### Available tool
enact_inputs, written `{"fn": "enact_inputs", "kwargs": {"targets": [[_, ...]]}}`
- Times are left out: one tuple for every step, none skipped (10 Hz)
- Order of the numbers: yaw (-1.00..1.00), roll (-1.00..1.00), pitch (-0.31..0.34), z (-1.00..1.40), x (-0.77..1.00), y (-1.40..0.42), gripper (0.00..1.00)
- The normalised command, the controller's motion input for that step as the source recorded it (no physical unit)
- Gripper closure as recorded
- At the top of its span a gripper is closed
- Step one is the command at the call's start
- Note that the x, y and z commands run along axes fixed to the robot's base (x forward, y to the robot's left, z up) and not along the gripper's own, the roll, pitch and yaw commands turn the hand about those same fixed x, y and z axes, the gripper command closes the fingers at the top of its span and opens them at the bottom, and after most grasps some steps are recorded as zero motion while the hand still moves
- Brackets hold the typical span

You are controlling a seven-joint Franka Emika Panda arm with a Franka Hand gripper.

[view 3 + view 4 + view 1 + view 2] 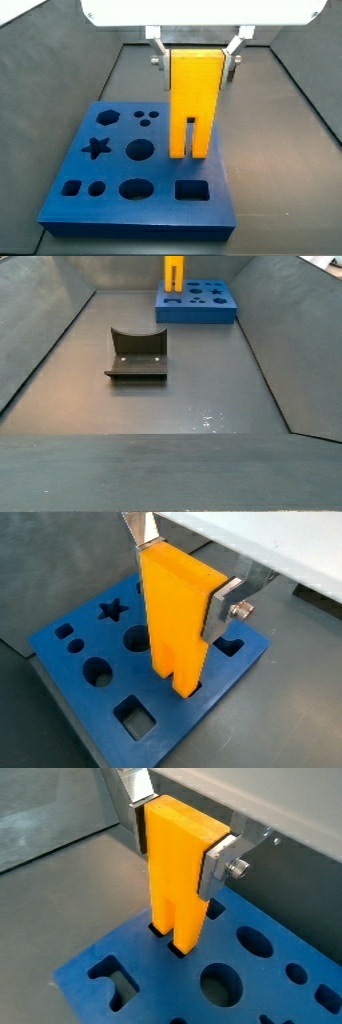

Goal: Pick up the double-square object. Move up. Move to above the board. Insert the double-square object.
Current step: Insert the double-square object.

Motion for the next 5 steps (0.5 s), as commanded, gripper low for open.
{"fn": "enact_inputs", "kwargs": {"targets": [[0.02, 0.09, -0.036, -0.34, -0.26, 0.0, 1.0], [0.07, 0.1, -0.04, -0.36, -0.28, 0.07, 1.0], [0.12, 0.08, -0.033, -0.35, -0.21, 0.14, 1.0], [0.14, 0.06, -0.026, -0.31, -0.17, 0.17, 1.0], [0.16, 0.04, -0.024, -0.28, -0.11, 0.16, 1.0]]}}
